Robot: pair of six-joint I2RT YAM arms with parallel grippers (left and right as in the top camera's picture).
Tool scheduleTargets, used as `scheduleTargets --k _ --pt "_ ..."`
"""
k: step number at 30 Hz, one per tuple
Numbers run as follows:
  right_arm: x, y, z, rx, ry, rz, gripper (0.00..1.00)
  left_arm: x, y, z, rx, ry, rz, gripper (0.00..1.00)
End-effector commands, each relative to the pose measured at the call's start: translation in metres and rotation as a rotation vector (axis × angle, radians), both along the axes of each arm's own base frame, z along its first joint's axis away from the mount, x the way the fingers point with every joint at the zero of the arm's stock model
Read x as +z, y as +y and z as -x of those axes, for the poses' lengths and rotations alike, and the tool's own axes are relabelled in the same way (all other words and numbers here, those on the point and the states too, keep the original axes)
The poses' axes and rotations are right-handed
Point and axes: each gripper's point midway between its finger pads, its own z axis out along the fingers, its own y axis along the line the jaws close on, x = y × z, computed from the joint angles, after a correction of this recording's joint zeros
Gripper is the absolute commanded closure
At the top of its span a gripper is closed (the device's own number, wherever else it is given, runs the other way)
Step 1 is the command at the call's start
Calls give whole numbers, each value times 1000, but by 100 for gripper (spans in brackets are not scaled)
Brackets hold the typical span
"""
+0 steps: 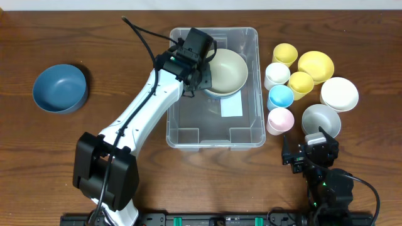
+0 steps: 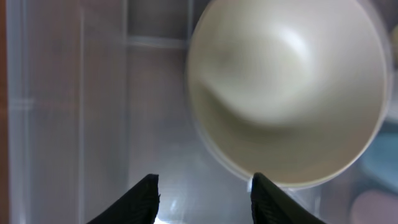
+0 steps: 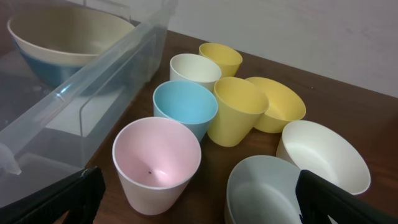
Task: Pack container
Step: 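Carry the cream bowl over the bin with the left gripper, then lower the cream bowl into the teal bowl and open the left gripper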
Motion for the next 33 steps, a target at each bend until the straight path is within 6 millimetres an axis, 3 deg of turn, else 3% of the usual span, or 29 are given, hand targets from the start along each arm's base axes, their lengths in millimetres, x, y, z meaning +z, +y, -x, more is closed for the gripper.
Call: scheduleTargets --k 1,5,10,17,33 --pt "-1 1 0 3 5 -13 1 7 5 8 -10 12 -27 54" --pt "-1 1 0 3 5 -13 2 3 -2 26 -45 68 -39 64" --pt "-1 1 0 3 5 -13 1 1 -26 44 -116 84 -42 94" --pt "-1 1 0 3 5 -13 1 -7 -57 63 -205 67 -56 94" --pt "-1 1 0 3 5 -13 1 -59 -68 49 -206 83 -120 94"
